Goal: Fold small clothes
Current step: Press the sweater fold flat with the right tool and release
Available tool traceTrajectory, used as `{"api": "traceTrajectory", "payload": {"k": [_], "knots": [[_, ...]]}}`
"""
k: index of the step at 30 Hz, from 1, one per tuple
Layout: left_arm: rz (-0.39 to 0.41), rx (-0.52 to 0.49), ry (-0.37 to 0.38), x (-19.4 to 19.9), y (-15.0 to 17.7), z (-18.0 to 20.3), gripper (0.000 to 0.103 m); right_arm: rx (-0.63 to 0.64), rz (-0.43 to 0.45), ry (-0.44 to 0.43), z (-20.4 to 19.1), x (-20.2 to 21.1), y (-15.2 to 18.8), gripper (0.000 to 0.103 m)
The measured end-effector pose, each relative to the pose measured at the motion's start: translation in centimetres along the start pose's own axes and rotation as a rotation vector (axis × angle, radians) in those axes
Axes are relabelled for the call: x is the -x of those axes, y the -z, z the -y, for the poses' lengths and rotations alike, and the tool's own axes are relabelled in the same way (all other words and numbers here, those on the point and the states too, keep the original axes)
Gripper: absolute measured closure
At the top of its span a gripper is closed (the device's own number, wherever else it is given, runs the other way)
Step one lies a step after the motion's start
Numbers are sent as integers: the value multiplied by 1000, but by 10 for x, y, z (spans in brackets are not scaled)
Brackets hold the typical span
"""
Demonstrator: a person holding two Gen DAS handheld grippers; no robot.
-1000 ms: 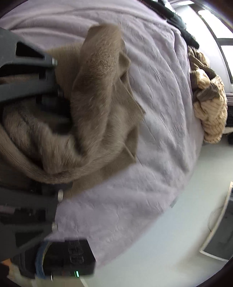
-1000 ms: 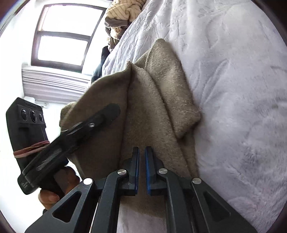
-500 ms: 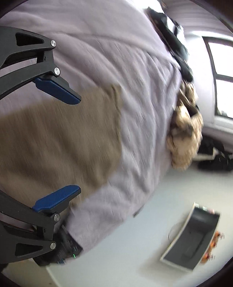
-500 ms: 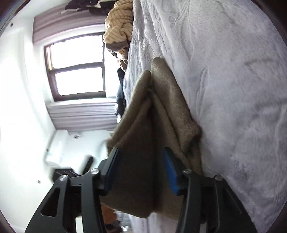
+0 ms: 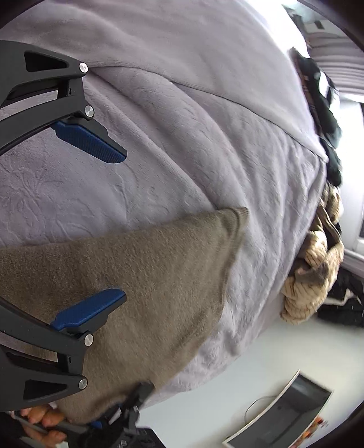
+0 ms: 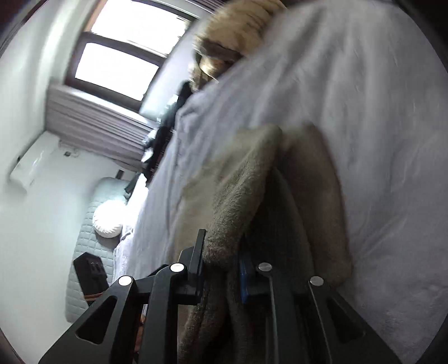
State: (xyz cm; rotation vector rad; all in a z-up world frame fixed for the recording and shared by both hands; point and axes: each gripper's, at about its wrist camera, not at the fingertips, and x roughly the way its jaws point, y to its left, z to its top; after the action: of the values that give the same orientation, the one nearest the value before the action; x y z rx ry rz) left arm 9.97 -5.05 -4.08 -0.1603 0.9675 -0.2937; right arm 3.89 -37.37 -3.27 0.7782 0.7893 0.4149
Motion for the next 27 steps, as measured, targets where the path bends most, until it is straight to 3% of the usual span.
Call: {"api": "traceTrajectory", "payload": {"k": [3, 5, 8, 11, 14, 17, 18, 20, 23, 27], "knots": [[-7, -49, -3, -5, 1, 9, 11, 14, 26, 78, 11, 9, 8, 83], [-14, -70, -5, -12, 6, 12, 11, -65, -24, 118, 40, 1, 18, 83], [-23, -62, -9, -19, 13, 11, 11, -162, -59, 71, 69, -14, 19, 83], [-25, -45, -12, -13, 12, 8, 11, -144, -56, 110, 62, -12, 13, 77], [-7, -84, -56, 0, 10, 9, 11, -95, -21, 202, 51, -1, 10, 76], [11, -114, -60, 16, 12, 7, 11, -103, 17, 231, 50, 19, 11, 75], [9, -119, -48, 19, 13, 5, 13, -98, 29, 242, 48, 29, 12, 75], [-9, -136, -16, 25, 17, 6, 36, -58, 48, 242, 38, 42, 15, 84], [-42, -134, 52, 28, 24, 12, 53, 41, 52, 208, 10, 59, 23, 84], [-62, -127, 158, 31, 38, 29, 54, 188, -12, 200, -28, 53, 37, 84]]}}
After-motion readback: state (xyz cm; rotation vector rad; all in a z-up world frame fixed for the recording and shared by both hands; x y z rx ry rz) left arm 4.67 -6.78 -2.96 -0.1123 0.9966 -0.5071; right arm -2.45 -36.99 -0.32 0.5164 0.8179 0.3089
